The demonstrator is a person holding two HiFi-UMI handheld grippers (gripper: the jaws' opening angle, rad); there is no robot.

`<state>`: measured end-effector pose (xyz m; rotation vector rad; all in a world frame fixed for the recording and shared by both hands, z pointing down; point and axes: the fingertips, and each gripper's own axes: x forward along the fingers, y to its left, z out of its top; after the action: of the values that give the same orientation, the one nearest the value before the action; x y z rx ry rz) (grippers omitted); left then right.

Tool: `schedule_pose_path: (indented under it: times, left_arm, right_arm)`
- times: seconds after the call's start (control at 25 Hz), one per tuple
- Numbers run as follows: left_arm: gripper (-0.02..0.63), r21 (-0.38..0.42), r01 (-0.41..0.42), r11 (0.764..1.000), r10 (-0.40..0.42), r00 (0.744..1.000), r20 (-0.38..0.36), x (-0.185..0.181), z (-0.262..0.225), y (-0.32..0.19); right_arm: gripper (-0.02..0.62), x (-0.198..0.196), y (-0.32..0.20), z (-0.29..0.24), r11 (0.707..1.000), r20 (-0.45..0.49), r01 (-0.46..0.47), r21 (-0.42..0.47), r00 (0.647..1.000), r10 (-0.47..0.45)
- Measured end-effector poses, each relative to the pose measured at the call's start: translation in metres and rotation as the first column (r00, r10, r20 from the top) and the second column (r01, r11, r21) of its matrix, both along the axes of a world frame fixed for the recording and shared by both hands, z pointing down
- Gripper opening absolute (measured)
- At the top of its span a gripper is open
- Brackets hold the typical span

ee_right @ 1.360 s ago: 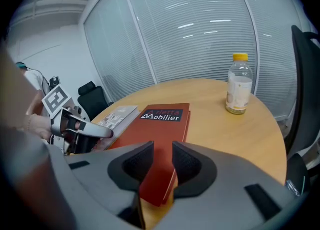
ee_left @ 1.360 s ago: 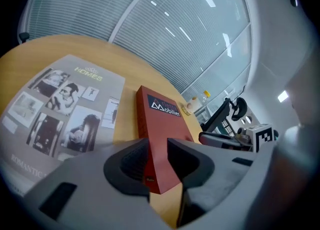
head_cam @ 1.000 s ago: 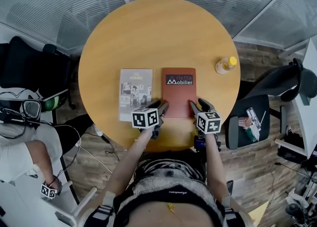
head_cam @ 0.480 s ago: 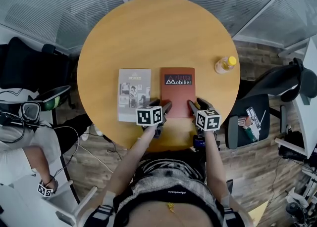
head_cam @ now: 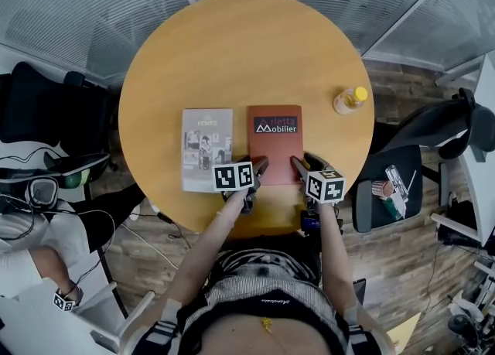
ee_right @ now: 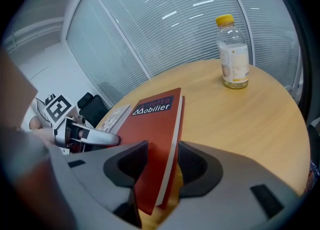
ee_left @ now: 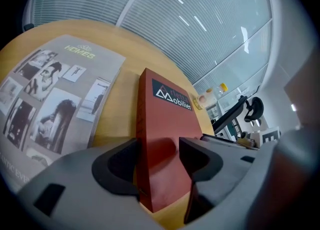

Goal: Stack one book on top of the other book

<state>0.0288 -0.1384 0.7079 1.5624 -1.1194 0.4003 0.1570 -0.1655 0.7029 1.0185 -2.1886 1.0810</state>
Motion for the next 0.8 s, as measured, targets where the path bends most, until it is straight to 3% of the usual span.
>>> schedule_pose_path:
  times: [0.4,0.8]
  left_arm:
    - [0.245,-0.010,-0.001,1.000,0.002,1.000,0.023,-0.0018,0.0023,0.0026]
    - [0.241,-0.006,-0.004,1.000,0.005,1.000,0.027,-0.0020,0.0020,0.0021]
  right_arm:
    - [0.148,-0.0020,0.0030,0.0003,0.998,0.102,-0.036,-0.045,0.994,0.041]
    - [0.147,-0.0016,0.0024,0.0008,0.998,0.086,-0.050,-0.039,0.995,0.053]
